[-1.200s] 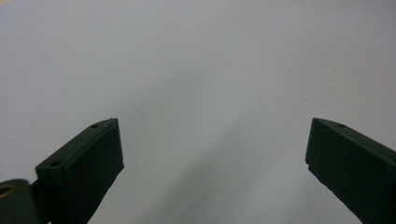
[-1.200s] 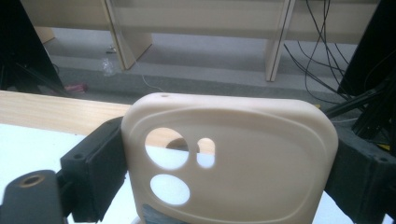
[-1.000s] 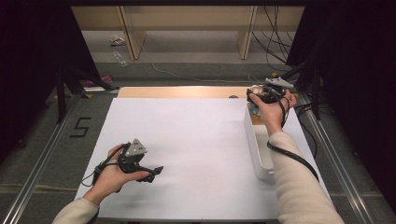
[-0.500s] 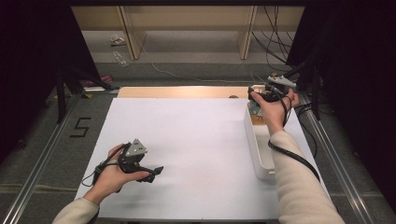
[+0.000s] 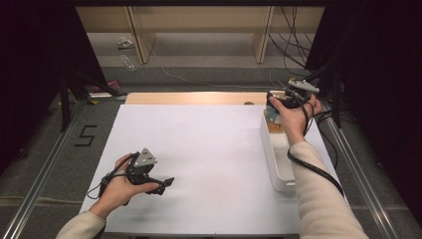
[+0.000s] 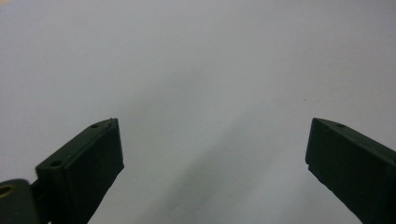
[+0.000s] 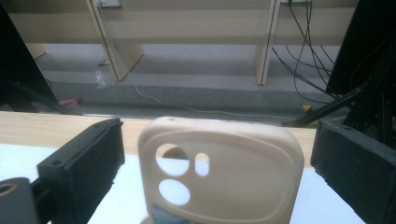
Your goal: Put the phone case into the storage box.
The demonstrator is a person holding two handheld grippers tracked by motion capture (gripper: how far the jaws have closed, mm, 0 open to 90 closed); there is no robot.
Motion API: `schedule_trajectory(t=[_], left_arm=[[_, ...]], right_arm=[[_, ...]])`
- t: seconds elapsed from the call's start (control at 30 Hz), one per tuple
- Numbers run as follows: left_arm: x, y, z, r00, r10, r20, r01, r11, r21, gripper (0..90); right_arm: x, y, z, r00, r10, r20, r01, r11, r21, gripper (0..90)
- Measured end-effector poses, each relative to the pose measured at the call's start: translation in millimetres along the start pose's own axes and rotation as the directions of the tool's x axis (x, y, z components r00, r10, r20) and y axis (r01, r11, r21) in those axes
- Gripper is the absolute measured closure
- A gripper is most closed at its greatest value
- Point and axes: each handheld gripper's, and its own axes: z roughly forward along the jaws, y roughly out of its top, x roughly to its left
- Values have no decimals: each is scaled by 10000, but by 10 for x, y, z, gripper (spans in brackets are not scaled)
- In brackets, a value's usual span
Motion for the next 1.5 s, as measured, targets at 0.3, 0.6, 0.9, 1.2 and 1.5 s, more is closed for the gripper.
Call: schedule_trajectory(t=[0.3,0.6,0.9,1.2,1.5], left_arm=[[-2,1,-1,10000,-9,-3,9,10000,-11,35],[-3,-1,2,10000,-29,1,29,10000,-2,36],[-5,0,2,10000,-36,1,36,10000,-12,37],[-7,1,1,10000,-34,20,34,10000,-26,39],[-9,1,-6,10000,-25,-13,25,10000,-27,40]], right_arm=[[10,-67,-91,10000,49,20,-49,9998,168,66],[9,-85,-222,10000,-56,32,55,9997,226,119],[70,-132,-393,9994,-152,-326,151,9999,-48,156],[126,-214,-537,9952,-469,-861,457,9988,-157,164],[232,-284,-704,9788,-857,-1861,794,9960,-412,163]])
